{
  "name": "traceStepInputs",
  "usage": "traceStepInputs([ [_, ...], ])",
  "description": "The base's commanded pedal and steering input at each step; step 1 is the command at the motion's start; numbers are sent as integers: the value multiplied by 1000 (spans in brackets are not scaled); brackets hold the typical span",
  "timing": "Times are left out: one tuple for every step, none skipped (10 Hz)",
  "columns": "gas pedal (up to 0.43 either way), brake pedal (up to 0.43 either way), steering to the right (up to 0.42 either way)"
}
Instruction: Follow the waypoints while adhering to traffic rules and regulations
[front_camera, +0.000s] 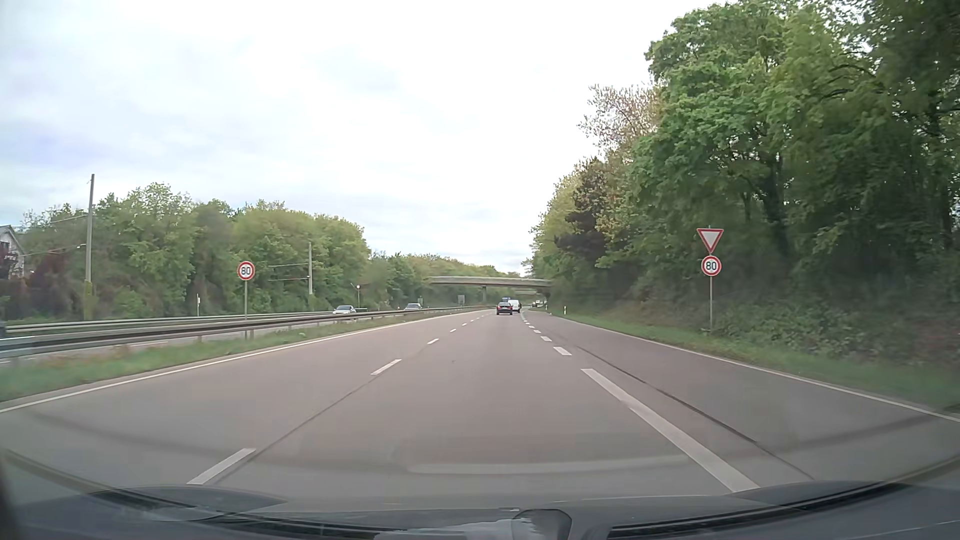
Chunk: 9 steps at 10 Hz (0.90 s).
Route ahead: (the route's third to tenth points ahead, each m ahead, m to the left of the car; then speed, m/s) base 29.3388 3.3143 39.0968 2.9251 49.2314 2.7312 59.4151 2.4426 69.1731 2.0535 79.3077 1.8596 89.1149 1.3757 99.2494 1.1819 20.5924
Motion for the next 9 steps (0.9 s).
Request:
traceStepInputs([
  [110, 0, 2],
  [110, 0, 2],
  [110, 0, 2],
  [110, 0, 2],
  [110, 0, 2],
  [110, 0, 2],
  [110, 0, 2],
  [110, 0, 2],
  [110, 0, 2],
])
